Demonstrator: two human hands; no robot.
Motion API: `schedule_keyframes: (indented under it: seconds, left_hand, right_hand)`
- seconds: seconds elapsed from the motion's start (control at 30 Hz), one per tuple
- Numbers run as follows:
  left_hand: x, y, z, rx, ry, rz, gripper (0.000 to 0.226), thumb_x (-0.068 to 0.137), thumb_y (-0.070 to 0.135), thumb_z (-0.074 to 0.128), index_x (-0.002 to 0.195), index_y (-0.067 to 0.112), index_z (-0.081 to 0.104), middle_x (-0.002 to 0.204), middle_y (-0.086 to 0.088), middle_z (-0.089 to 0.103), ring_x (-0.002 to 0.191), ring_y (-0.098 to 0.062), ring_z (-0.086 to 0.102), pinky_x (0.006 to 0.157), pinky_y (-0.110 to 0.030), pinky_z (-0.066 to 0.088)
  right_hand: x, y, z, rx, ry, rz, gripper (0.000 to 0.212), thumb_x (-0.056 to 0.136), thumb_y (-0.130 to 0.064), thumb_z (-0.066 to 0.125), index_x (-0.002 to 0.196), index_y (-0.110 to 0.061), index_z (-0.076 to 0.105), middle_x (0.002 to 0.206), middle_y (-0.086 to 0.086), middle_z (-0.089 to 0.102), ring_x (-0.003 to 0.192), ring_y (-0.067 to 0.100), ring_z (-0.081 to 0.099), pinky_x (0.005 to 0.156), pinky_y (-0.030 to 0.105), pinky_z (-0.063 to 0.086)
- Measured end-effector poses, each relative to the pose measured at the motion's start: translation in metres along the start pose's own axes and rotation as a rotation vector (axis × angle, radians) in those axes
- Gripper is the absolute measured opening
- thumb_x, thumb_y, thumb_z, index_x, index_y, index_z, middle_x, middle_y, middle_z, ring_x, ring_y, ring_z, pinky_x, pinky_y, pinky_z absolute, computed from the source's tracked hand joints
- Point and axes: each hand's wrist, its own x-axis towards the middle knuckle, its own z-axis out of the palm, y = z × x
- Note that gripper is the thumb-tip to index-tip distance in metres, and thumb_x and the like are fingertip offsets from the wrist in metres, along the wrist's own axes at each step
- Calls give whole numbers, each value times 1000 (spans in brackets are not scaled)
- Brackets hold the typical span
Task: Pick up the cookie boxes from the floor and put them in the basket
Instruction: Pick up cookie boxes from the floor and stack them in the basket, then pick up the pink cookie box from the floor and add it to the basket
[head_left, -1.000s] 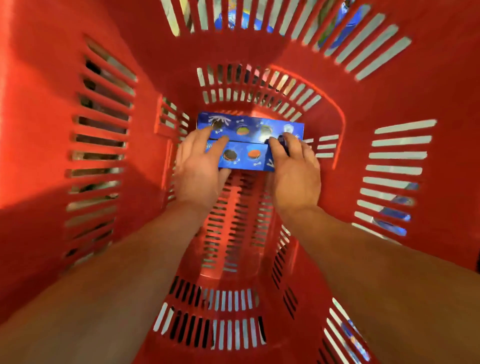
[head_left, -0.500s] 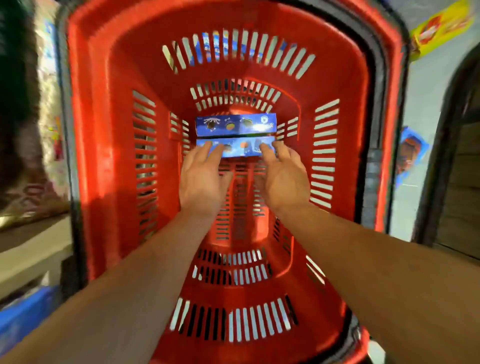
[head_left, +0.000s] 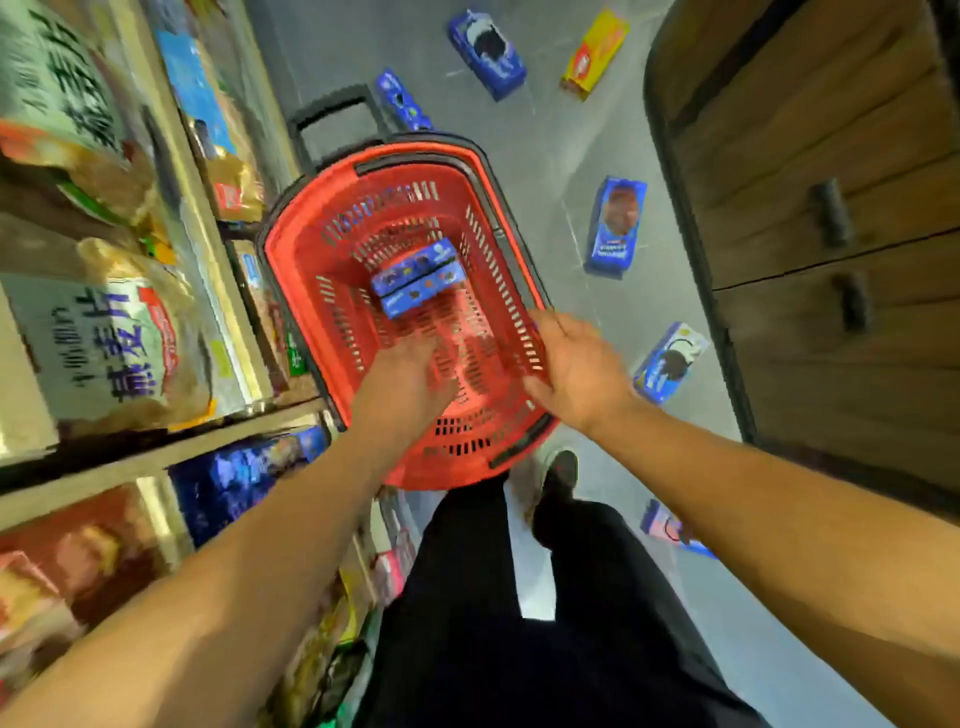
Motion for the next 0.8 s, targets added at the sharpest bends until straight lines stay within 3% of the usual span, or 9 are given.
schedule_keyframes:
  seconds: [0.13,0.2,0.37,0.5,0.63,0.7,0.8]
  left_hand:
    - [-31,57,0,40,16,133,57,76,45,55,118,6,62,113,-16,67,103,-35,62,92,-40,46]
    - [-44,92,11,49,-8,210,58,76,43,59,122,8,61,121,-14,65,111,-33,59,99,-37,42]
    - [-76,172,52,103,-69,399,52,75,31,66,121,8,61,119,-13,66,108,-30,61,96,-29,37]
    - [-106,223,90,198,-85,484,57,76,38,63,125,9,59,125,-11,62,116,-28,57,100,-33,40]
    - [-150,283,144,232,-97,571,59,78,44,58,124,7,59,119,-13,65,111,-30,59,99,-36,42]
    - [-171,311,173,241,-155,594,57,80,42,61,126,8,58,115,-13,66,109,-31,60,97,-39,44]
    - [-199,354,211,269,-230,629,54,82,33,69,130,12,56,128,-10,61,118,-29,55,102,-37,41]
  right_hand:
    - [-68,31,-21,106,42,61,76,79,-43,64,143,-11,41,138,14,50,128,36,45,104,45,41]
    - [-112,58,-21,148,83,133,75,82,-35,68,146,-11,39,142,15,47,130,36,44,106,42,40]
    - [-221,128,18,199,171,349,76,83,-35,69,148,-16,35,147,10,42,133,32,40,104,40,38]
    - [-299,178,54,271,202,411,76,85,-39,67,149,-14,34,150,10,39,136,31,36,110,38,32]
    - [-382,230,89,321,221,464,75,88,-38,64,151,-15,30,153,9,34,139,29,32,112,37,32]
    - [-421,253,102,384,247,536,72,89,-36,64,150,-14,33,151,9,38,138,29,33,111,37,33]
    - [-475,283,122,443,243,627,69,82,-38,66,143,-13,43,142,8,47,131,32,43,106,39,39]
